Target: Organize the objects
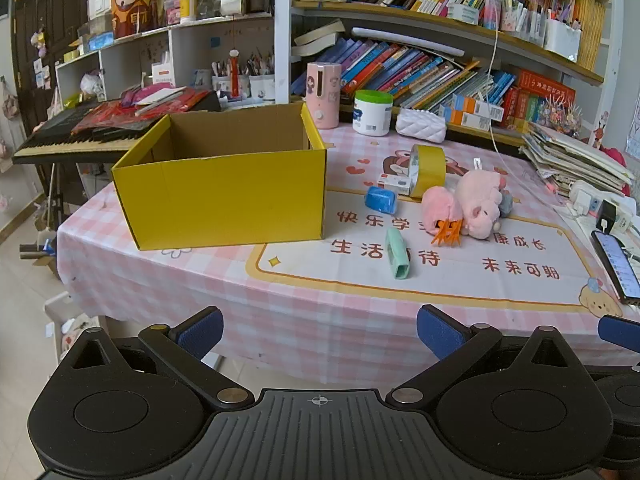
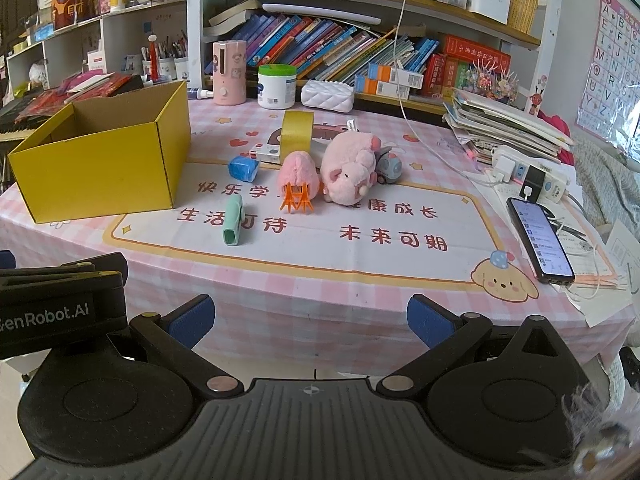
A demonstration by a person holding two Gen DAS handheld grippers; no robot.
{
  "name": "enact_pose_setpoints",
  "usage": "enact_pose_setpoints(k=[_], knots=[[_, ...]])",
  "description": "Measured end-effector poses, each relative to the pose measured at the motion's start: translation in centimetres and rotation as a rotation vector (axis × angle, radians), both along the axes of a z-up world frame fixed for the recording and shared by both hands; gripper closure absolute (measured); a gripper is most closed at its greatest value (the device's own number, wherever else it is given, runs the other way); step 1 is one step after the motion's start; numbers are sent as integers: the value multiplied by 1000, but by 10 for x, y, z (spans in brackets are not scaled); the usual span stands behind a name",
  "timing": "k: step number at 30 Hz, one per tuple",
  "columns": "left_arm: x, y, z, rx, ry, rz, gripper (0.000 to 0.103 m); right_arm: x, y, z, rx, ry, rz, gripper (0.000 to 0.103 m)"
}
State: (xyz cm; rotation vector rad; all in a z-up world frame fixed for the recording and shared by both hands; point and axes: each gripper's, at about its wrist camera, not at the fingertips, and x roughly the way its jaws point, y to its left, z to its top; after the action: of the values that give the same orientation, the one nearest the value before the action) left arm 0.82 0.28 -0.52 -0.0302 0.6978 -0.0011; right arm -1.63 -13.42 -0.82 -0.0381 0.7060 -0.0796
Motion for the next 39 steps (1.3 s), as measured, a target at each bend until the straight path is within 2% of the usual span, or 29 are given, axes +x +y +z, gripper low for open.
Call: enact_pose_setpoints(k=[39], knots=[[4,1,2,-3,-9,-8,0,1,2,3,-4,-8,-1,0]])
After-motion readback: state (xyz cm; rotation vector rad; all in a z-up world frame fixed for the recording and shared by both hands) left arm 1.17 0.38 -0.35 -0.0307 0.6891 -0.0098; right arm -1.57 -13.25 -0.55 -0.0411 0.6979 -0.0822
